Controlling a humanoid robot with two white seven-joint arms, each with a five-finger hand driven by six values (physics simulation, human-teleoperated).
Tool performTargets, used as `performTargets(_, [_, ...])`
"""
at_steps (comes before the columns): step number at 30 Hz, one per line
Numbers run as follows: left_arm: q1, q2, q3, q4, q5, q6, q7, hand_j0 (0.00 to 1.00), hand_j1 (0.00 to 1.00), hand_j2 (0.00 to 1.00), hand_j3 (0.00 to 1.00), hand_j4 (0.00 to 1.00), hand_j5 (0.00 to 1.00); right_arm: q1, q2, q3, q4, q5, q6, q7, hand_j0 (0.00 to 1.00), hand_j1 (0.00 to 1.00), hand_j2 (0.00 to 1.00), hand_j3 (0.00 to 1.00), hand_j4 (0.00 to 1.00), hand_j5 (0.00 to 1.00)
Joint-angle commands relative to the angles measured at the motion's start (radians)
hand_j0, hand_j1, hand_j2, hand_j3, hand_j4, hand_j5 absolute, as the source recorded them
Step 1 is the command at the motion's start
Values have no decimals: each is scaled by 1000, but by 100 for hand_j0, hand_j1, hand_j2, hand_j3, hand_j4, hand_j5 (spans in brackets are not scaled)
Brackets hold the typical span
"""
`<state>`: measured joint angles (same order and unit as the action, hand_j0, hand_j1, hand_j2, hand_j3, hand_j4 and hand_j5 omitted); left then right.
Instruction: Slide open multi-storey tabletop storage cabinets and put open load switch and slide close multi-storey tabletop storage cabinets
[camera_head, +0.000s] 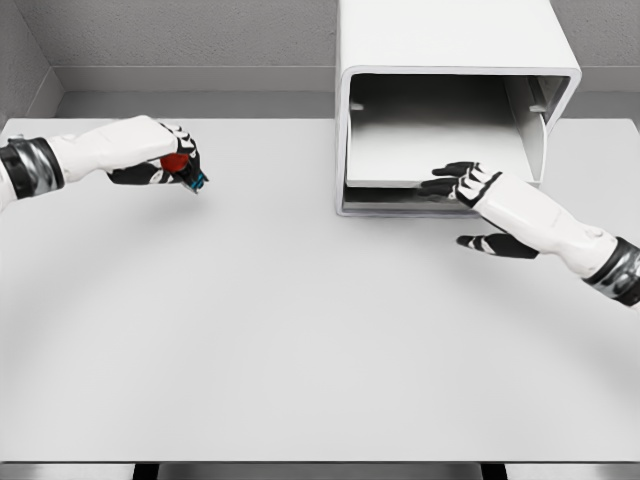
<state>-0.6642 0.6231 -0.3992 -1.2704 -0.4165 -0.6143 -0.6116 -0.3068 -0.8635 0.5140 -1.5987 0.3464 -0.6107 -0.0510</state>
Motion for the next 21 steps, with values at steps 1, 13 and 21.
performTargets(1, [0,12,0,-21,27,3,1,39,39,39,39,39,39,0,-17,-9,-20,-9,0,-1,88,88,88,88,88,88])
performTargets(13, [20,20,22,-61,30,3,1,39,39,39,39,39,39,12,-43,-11,-21,-21,0,-3,88,88,88,88,88,88])
performTargets(21, [21,12,22,-86,30,3,1,39,39,39,39,39,39,14,-42,-46,-21,-33,0,0,88,88,88,88,88,88])
